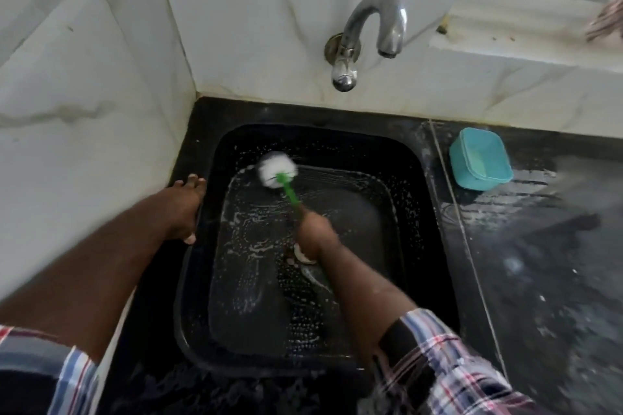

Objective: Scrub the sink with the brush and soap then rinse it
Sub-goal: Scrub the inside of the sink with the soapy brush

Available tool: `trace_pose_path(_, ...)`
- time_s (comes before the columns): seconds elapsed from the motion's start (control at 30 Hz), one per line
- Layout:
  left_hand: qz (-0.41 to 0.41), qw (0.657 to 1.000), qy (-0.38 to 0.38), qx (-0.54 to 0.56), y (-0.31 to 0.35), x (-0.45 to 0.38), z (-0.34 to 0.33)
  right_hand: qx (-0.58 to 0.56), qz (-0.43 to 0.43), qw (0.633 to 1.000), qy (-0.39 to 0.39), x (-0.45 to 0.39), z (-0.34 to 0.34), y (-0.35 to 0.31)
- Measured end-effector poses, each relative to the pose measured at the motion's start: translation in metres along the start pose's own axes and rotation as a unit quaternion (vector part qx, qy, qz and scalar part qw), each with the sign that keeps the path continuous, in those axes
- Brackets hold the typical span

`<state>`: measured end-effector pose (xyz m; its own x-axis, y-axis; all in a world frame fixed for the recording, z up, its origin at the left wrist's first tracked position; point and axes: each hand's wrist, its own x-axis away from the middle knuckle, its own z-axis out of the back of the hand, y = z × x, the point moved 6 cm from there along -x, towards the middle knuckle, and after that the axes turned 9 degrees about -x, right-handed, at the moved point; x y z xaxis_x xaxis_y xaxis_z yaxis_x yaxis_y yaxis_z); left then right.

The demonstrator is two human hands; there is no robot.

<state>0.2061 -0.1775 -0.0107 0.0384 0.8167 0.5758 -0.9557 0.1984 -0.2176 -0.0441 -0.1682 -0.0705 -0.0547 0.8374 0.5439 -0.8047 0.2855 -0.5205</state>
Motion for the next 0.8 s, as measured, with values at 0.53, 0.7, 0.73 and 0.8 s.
trace_pose_path(0.53,0.015,0.998,0.001,0.054,0.0,0.001,0.0,-0.049,-0.198,0.975,0.084,0.075,0.093,0.135)
trace_pose_path(0.7,0.026,0.996,0.003,0.087,-0.018,-0.032,-0.027,0.054,-0.123,0.99,-0.043,0.085,0.059,0.089)
trace_pose_path(0.73,0.026,0.997,0.018,0.068,-0.028,-0.056,-0.044,0.065,-0.119,0.988,-0.072,0.099,0.052,0.09)
trace_pose_path(0.8,0.028,0.996,0.034,0.072,-0.038,-0.089,-0.07,0.076,-0.121,0.985,-0.093,0.122,0.054,0.103)
